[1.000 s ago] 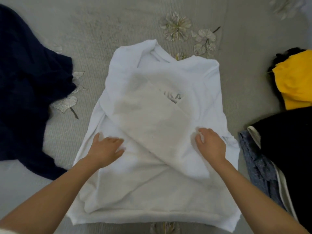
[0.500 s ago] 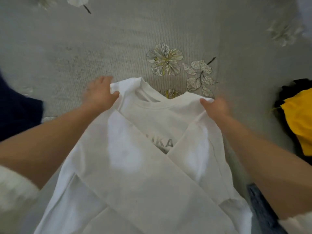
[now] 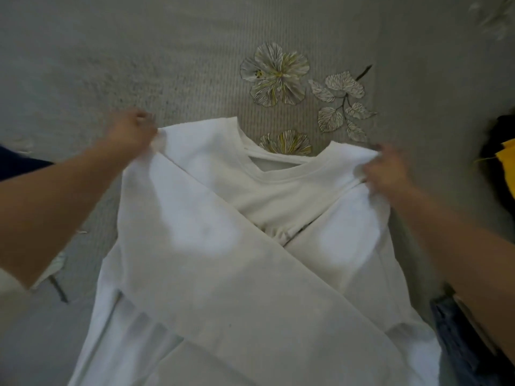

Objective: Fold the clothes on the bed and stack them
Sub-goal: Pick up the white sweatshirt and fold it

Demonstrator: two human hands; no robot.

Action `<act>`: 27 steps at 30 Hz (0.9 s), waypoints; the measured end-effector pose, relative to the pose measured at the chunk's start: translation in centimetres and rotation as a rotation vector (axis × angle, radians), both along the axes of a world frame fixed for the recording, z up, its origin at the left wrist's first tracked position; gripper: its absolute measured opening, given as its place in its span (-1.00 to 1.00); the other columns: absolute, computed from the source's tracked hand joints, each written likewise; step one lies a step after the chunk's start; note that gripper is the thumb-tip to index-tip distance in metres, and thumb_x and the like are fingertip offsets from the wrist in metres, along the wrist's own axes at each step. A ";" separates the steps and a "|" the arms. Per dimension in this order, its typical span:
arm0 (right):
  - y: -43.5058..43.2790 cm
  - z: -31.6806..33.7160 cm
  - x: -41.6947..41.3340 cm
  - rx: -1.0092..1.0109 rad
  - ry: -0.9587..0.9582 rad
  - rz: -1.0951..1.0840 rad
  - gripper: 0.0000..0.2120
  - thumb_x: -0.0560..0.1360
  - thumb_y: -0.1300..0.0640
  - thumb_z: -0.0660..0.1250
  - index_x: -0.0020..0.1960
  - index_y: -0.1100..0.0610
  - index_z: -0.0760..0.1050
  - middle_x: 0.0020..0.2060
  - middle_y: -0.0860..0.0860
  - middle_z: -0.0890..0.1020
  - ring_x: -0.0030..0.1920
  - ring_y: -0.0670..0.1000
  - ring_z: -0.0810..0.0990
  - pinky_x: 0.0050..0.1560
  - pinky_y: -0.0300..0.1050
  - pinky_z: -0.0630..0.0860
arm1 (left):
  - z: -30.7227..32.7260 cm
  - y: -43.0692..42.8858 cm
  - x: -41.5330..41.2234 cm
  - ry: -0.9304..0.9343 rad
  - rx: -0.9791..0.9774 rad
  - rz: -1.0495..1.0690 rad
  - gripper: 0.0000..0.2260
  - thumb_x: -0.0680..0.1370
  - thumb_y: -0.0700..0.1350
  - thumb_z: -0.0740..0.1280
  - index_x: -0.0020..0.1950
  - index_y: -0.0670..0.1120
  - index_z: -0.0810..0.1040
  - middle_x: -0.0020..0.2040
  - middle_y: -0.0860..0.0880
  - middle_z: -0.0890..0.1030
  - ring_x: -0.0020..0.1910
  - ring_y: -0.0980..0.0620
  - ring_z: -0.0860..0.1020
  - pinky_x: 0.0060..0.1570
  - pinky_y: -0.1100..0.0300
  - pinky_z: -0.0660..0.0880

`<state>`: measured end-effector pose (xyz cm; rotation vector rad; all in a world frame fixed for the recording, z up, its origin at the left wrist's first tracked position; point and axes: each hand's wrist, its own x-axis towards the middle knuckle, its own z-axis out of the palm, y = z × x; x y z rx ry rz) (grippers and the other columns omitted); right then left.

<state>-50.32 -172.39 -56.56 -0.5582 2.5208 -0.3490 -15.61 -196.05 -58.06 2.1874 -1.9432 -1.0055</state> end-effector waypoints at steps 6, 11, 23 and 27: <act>-2.1 0.0 0.8 0.108 0.036 0.302 -0.57 0.47 -0.02 0.30 0.28 0.14 0.41 0.18 0.20 0.52 0.23 0.25 0.45 0.31 0.20 0.32 | 1.5 2.8 -4.5 -0.099 0.043 -0.456 -0.48 0.54 -0.04 0.30 0.45 -0.13 0.24 0.43 -0.20 0.31 0.39 -0.22 0.30 0.38 -0.08 0.21; -3.2 1.1 0.4 -0.137 0.162 0.117 -0.93 0.46 0.13 0.29 -0.14 0.12 0.49 -0.19 0.14 0.56 0.09 0.21 0.53 0.24 0.08 0.33 | 2.1 2.8 -4.8 -0.041 -0.036 -0.292 -0.86 0.47 -0.14 0.27 -0.04 -0.08 0.59 -0.07 -0.17 0.58 0.08 -0.24 0.53 0.20 -0.11 0.41; -5.4 -1.2 -0.3 0.257 0.269 0.463 -0.46 0.49 -0.07 0.29 0.37 0.17 0.29 0.31 0.22 0.40 0.30 0.26 0.38 0.30 0.14 0.28 | -0.6 1.3 -6.7 -0.164 -0.085 -0.512 -0.54 0.56 0.04 0.21 0.40 -0.12 0.29 0.31 -0.24 0.44 0.27 -0.25 0.42 0.28 -0.13 0.32; -6.5 -0.4 -2.6 0.046 0.012 0.400 -0.57 0.44 0.09 0.40 0.26 0.19 0.45 0.14 0.13 0.56 0.14 0.15 0.52 0.16 -0.08 0.41 | -0.2 0.5 -7.5 -0.224 -0.137 -0.500 -0.69 0.57 0.01 0.20 0.21 -0.12 0.52 0.15 -0.20 0.56 0.14 -0.23 0.51 0.14 -0.05 0.39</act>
